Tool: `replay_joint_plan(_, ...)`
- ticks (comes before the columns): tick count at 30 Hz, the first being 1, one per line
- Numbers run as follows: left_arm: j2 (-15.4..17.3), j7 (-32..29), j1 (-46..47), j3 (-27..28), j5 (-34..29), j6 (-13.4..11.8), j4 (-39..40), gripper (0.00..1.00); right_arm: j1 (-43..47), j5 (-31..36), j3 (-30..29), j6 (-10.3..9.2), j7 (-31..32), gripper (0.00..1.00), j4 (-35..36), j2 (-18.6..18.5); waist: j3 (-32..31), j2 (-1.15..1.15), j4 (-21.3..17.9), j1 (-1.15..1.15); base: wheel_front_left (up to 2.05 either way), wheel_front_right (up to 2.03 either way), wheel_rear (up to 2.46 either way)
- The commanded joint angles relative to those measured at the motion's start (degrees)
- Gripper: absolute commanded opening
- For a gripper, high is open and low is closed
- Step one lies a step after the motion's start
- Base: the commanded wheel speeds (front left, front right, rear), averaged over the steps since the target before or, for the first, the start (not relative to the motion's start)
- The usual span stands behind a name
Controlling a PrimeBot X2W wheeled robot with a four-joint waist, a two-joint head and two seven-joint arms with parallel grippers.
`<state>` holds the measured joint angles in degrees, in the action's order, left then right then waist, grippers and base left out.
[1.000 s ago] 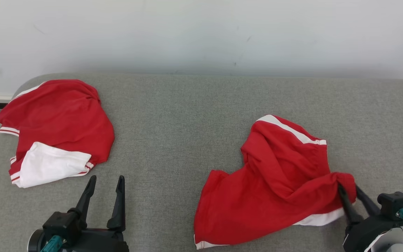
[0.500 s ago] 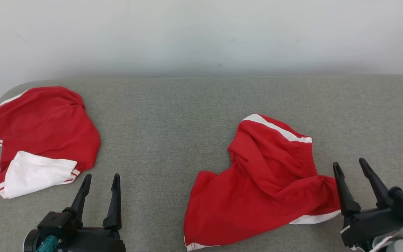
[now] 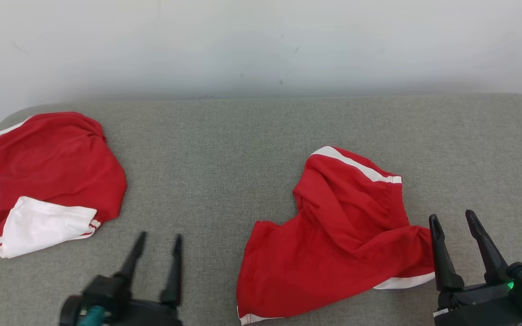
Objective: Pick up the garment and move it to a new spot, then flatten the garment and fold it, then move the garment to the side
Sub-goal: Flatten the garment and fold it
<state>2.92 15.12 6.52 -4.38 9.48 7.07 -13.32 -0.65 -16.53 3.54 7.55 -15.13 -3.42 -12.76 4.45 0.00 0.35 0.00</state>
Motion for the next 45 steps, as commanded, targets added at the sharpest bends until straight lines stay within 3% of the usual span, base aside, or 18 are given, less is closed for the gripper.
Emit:
replay_joint_plan(1,0.0,0.0,0.0,-1.8,-0.6,0.2,-0.8,1.0,0.6,0.5,-0.1,-0.13,0.0,1.0,0.1,0.1,0.1,0.0,0.2,0.0,0.0,0.0,0.0)
replay_joint_plan(8,0.4,0.0,1.9,-15.5,-0.3,0.3,-5.9,1.0,-0.4,0.6,0.3,-0.13,0.0,1.0,-0.2,0.3,0.9,0.0,0.3,0.0,0.0,0.0,0.0)
replay_joint_plan(13,0.9,0.0,2.9,-21.3,2.4,0.3,-8.7,1.0,-1.0,0.2,1.0,-0.13,0.0,1.0,-0.7,0.4,1.5,0.0,-0.3,0.0,0.0,0.0,0.0)
replay_joint_plan(27,2.3,0.0,1.5,-25.8,6.4,0.3,-14.8,1.0,-1.2,0.0,0.6,-0.13,0.0,1.0,-0.8,0.5,2.6,0.0,-1.3,0.0,0.0,0.0,0.0)
replay_joint_plan(28,2.1,0.0,1.7,-26.4,6.8,0.3,-15.3,0.89,-1.3,0.1,0.8,-0.13,0.0,1.0,-0.9,0.6,2.6,0.0,-1.4,0.0,0.0,0.0,0.0)
replay_joint_plan(29,2.0,0.0,2.1,-27.0,7.2,0.3,-15.7,0.08,-1.3,0.1,1.0,-0.13,0.0,1.0,-1.0,0.6,2.6,0.0,-1.4,0.0,0.0,0.0,0.0)
replay_joint_plan(30,1.9,0.0,2.6,-27.3,7.8,0.3,-15.8,0.0,-1.4,0.1,1.2,-0.13,0.0,1.0,-1.0,0.6,2.6,0.0,-1.4,0.0,0.0,0.0,0.0)
replay_joint_plan(35,2.1,0.0,4.3,-25.7,8.8,0.3,-14.5,0.0,-1.2,0.2,1.3,-0.13,0.0,1.0,-1.2,0.3,2.3,0.0,-1.4,0.0,0.0,0.0,0.0)
replay_joint_plan(45,5.0,0.0,4.6,-16.8,8.6,-1.1,-12.0,0.0,-1.1,0.5,0.8,-0.13,0.0,1.0,-2.0,0.4,2.4,0.0,-1.2,0.0,0.0,0.0,0.0)
